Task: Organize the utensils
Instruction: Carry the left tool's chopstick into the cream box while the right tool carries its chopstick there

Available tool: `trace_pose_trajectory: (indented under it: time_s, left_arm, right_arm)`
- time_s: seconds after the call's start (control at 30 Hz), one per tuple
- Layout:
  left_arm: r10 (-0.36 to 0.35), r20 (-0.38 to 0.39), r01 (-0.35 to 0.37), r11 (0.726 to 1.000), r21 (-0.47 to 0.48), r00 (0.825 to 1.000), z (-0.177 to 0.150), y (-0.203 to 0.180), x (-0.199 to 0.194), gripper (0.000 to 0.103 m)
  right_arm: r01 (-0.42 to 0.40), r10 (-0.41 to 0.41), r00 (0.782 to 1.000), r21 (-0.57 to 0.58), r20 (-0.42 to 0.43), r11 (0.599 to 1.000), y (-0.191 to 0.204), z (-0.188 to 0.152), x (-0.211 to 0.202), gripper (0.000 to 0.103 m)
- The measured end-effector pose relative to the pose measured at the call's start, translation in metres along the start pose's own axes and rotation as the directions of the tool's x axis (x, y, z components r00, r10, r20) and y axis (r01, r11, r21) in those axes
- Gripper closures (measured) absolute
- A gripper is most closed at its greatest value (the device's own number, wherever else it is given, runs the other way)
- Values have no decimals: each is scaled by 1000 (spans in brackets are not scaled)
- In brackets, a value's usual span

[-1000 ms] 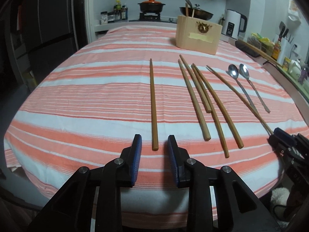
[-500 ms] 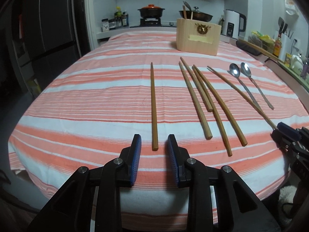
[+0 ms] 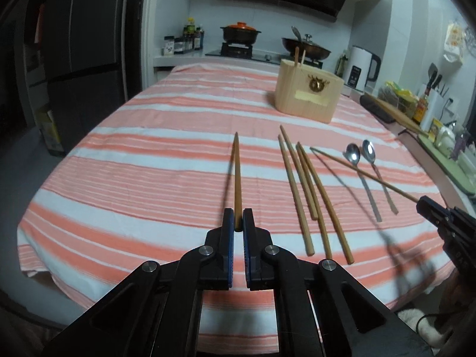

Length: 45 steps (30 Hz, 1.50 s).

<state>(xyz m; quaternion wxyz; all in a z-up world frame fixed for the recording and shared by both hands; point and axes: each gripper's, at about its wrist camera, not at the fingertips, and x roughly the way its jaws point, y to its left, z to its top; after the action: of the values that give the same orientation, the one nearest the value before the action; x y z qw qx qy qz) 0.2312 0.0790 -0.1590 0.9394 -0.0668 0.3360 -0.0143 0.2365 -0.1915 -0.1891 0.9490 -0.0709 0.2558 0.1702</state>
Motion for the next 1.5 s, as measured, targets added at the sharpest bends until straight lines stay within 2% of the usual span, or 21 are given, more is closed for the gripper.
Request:
trace_pose_trajectory:
  time_s: [0.37,0.67,0.9,1.17,1.5]
  left_arm:
    - [-52,111,52,999,2,992,54,2,-41,100]
    - [-82,174,81,997,16,981,86,0,-54,100]
    - [-108,188,108,994,12,976,109,-1,-59,100]
    - [-141,186,142,990,8,973,131,-8,-64,100]
    - [-174,225,165,985,57,959,163,-28,-75,100]
  right_arm:
    - [-9,13,990,-31,138,999,-4,64,-24,97]
    - [-18,23,979,-29,204,999,-12,92,-35,97]
    - [-33,39,973,-29,226,999,-16,108,-43,97]
    - [-64,70,977,-34,200,997,-26,136,-50,97]
    - [-65,71,979,-39,192,997,-41,160,-54,97]
